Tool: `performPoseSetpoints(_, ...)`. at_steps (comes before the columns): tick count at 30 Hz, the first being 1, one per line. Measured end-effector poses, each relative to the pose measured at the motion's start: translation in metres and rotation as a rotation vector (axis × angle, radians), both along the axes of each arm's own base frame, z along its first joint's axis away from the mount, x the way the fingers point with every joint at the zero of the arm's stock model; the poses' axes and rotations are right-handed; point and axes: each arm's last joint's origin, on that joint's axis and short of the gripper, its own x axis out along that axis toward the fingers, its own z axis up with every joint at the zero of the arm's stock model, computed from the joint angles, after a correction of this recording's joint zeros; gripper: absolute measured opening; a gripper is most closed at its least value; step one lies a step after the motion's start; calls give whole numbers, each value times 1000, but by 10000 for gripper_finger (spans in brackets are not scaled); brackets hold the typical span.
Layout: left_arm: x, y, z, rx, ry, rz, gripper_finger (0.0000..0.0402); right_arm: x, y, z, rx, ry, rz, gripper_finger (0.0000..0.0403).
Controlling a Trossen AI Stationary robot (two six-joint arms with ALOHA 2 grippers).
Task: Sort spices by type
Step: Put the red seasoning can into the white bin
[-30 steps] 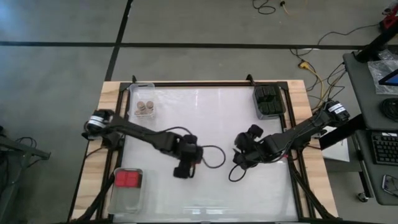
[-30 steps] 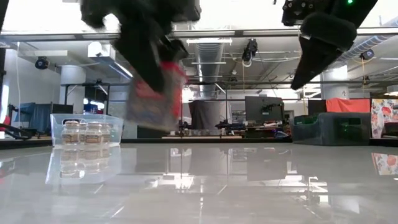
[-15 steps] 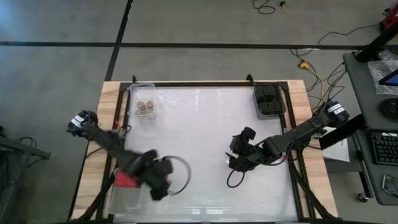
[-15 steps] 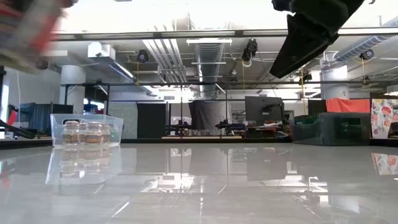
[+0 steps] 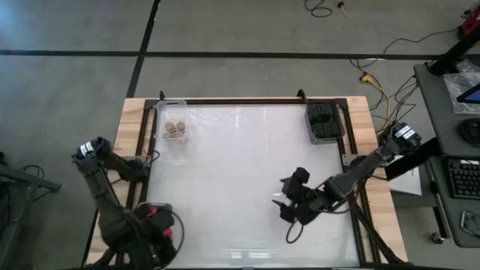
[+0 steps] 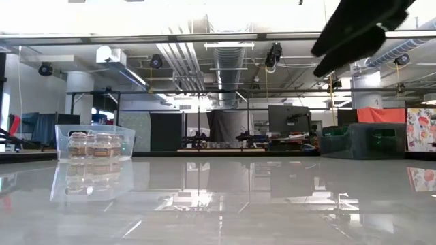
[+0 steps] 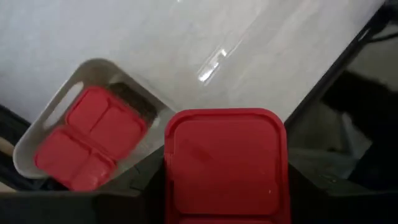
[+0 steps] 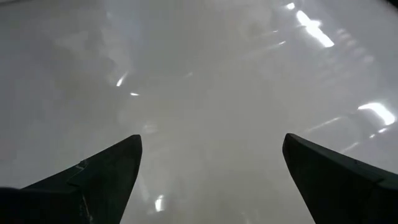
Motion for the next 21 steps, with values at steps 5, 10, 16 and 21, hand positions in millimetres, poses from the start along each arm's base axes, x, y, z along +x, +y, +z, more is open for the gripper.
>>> performPoseSetpoints(5,-20,-8,3,29,-65,100,196,-7,18,-4,64,-36,8,380)
performPoseSetpoints(10,-33,-14,-7,43,-52,186,196,-7,35,-18,98,-42,15,380)
performPoseSetpoints(16,-38,-14,-14,95,-22,325,196,0,46,-39,125,-27,-4,380)
performPoseSetpoints(21,-39,-17,-21,117,21,435,196,3,51,-50,161,2,-17,380)
